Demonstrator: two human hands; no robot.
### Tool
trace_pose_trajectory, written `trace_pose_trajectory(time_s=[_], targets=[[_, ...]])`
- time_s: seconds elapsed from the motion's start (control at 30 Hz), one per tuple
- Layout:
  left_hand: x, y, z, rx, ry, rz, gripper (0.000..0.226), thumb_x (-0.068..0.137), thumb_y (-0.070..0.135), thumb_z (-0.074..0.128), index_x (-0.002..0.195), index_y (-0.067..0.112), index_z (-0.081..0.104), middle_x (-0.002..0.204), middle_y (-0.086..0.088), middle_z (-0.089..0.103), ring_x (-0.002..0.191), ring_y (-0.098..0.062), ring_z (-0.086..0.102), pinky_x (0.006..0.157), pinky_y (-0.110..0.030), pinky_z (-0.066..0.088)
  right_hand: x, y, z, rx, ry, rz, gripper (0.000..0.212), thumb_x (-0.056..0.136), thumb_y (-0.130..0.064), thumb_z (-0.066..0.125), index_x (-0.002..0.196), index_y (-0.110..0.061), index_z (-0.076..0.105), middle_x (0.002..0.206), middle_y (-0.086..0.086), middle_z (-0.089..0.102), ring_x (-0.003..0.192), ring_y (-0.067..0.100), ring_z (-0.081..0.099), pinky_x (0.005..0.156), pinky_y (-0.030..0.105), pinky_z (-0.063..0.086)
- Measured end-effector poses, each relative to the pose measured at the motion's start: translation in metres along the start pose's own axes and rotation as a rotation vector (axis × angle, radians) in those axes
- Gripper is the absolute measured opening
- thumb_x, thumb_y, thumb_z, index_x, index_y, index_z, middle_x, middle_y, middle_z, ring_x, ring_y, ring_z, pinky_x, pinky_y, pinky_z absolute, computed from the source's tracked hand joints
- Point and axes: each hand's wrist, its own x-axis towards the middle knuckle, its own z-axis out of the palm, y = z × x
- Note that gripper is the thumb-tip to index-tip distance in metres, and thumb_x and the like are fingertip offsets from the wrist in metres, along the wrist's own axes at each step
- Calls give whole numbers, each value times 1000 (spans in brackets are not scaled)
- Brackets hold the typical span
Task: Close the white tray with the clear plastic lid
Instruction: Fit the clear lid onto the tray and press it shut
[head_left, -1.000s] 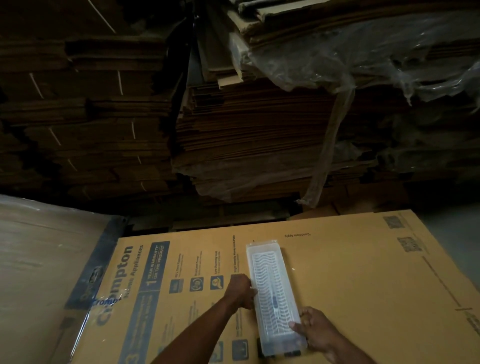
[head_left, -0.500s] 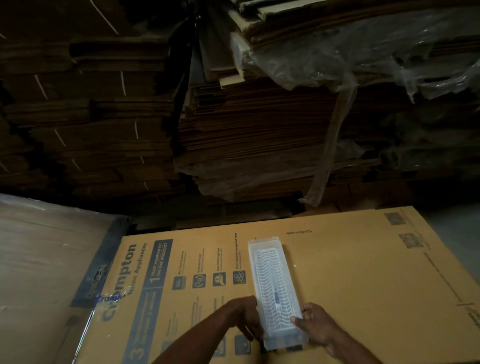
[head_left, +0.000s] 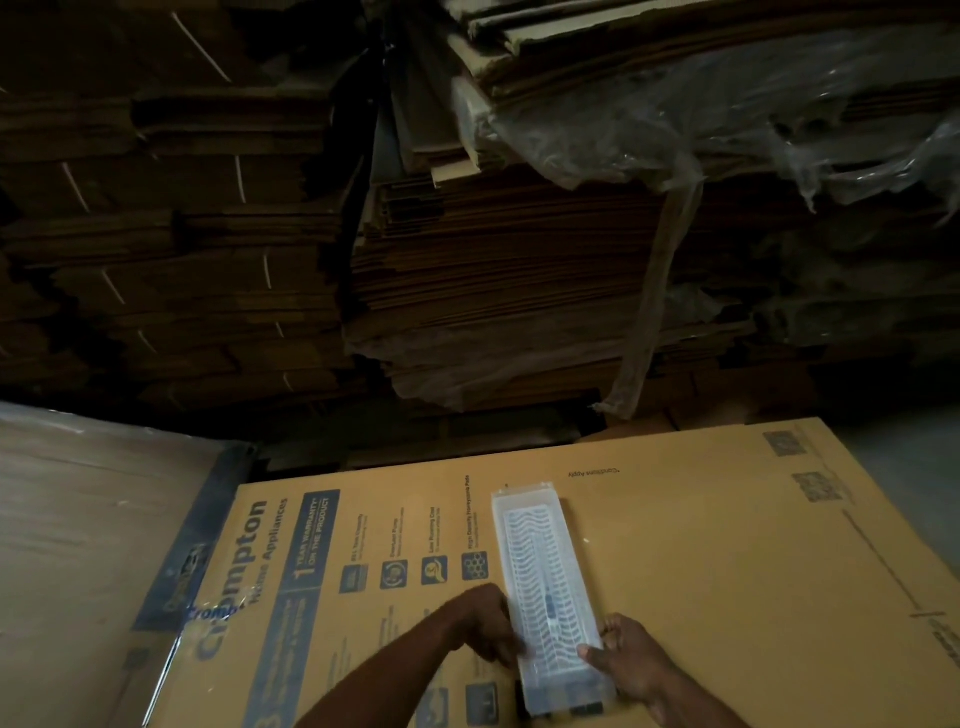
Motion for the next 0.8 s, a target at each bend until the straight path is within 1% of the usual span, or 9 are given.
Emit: trace_pose_trajectory(time_s=[0.07,0.13,0.23,0.33,0.47,0.53,0.6,0.7,0.8], targets=[[6,2,-10,-81,201,30,24,86,36,81,86,13,73,85,-13,79,66,-17,71,57,-26,60,1,2,1,-19,-10,-16,31,77,-20,86,87,-10,59,61,-6,59,54,6,51,51,19,39],[11,11,-21,-133,411,85,28,96,36,69,84,10,70,81,-15,75,67,-23,69,63,-33,60,1,1,1,-25,2,-22,30,77,-19,86,88,-7,60,62,-5,63,56,7,54,51,17,42],[24,15,-34,-238,606,148,29,100,35,62,84,12,68,89,-18,77,71,-29,75,68,-40,65,-1,1,0,-40,-5,-21,52,70,-30,90,97,4,61,70,4,67,64,12,57,56,20,44],[46,19,-45,-223,719,171,35,99,35,61,112,5,74,109,-20,78,97,-36,77,86,-46,63,4,12,-1,-40,-13,-26,82,49,-54,94,95,5,59,66,5,61,65,15,53,61,25,41],[63,34,-55,-203,748,110,41,101,27,58,137,9,63,129,-17,72,116,-34,70,99,-37,57,-5,-1,-3,-98,-4,-25,40,70,-26,90,84,-9,56,47,-7,54,45,1,47,49,17,39],[65,39,-58,-219,741,88,42,101,23,59,141,12,59,131,-16,70,118,-32,69,100,-36,55,-4,-5,-3,-111,-8,-13,38,72,-24,89,83,-11,55,49,-7,55,45,-2,47,47,14,39],[70,39,-60,-223,723,65,42,100,21,60,141,11,60,134,-16,69,119,-33,69,100,-37,56,-4,-4,-4,-110,-11,2,50,61,-36,93,84,-11,57,56,-1,64,52,3,55,55,20,45],[79,37,-64,-262,689,45,37,100,22,60,135,9,64,135,-18,67,118,-35,69,99,-43,59,16,19,-7,-105,-45,-12,87,30,-70,91,89,-12,61,78,11,78,64,8,66,67,28,53],[88,33,-69,-271,655,12,32,100,25,59,125,7,67,129,-20,68,114,-38,69,95,-47,61,21,21,-8,-123,-40,-9,94,23,-75,86,89,-13,61,69,2,72,62,7,63,63,26,50]])
